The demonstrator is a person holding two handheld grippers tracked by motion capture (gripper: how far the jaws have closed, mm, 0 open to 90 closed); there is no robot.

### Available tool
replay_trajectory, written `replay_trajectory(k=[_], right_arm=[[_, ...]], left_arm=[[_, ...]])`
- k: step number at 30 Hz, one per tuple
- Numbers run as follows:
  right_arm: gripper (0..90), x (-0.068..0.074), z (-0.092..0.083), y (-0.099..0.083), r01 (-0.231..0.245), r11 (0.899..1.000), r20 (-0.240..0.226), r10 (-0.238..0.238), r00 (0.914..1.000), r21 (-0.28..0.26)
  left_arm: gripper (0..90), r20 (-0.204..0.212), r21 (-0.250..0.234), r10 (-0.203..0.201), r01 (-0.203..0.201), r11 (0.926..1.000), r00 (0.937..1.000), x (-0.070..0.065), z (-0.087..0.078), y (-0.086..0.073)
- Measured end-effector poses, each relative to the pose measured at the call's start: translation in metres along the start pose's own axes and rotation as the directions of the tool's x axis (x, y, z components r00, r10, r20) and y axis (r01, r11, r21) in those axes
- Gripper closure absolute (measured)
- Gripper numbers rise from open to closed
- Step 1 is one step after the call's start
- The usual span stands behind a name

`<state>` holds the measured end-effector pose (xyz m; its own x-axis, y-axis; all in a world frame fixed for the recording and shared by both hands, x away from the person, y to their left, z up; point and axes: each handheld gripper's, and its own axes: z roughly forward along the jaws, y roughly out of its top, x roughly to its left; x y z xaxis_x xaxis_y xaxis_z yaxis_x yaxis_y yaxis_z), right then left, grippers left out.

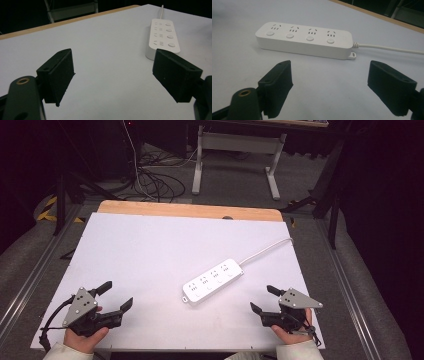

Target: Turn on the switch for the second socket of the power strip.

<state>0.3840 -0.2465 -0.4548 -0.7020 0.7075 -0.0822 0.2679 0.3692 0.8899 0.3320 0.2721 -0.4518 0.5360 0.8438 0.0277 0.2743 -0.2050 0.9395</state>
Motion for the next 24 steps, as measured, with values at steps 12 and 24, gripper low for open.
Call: replay_trajectory(k=[12,24], right_arm=[[20.0,0.0004,0.0001,0.0005,0.010,1.000,0.008,-0.010,0.9999,0.003],[22.1,0.0002,0.0010,0.0046,-0.002,1.000,0.016,0.002,0.9999,0.008]], left_arm=[[18.1,-0.014,0.003,0.009,-0.009,1.0000,0.9999,-0.0011,0.0001,-0.0001],[18.2,-0.026,0.004,0.024,-0.024,0.9997,0.9994,-0.0025,-0.0006,0.0003]])
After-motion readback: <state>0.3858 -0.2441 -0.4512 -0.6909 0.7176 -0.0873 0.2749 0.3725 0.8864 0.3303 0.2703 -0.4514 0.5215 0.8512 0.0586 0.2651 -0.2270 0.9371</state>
